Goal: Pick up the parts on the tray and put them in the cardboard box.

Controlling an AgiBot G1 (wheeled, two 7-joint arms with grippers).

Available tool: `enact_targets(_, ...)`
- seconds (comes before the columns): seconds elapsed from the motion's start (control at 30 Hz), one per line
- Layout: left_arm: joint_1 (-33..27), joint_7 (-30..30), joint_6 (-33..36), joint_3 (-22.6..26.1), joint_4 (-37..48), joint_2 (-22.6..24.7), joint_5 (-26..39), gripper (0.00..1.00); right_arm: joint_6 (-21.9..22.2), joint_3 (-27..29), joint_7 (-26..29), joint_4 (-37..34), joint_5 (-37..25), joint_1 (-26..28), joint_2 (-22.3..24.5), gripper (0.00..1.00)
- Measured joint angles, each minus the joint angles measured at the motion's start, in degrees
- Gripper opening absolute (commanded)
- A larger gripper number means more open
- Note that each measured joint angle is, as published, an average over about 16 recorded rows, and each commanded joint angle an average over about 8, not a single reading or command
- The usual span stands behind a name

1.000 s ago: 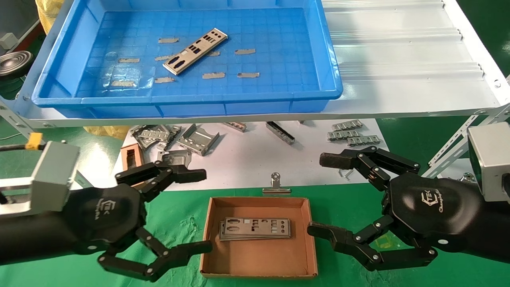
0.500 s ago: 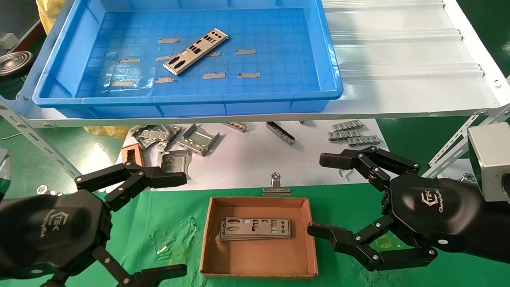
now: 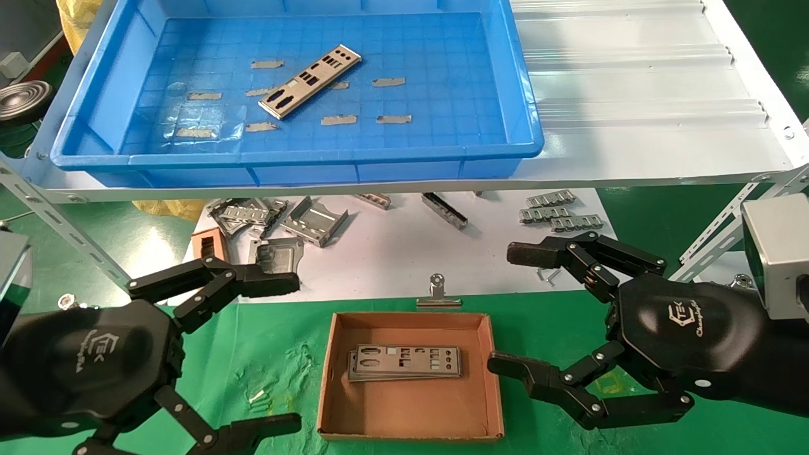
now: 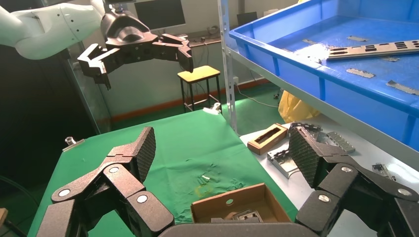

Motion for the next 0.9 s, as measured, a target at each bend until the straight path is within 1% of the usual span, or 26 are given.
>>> enact_targets(0.9,-0.28,0.21,-0.10,0.46,0.58,0.35,0.27,1.00,0.00,0.00,0.00,0.00,0.00,0.00,0.00,1.00)
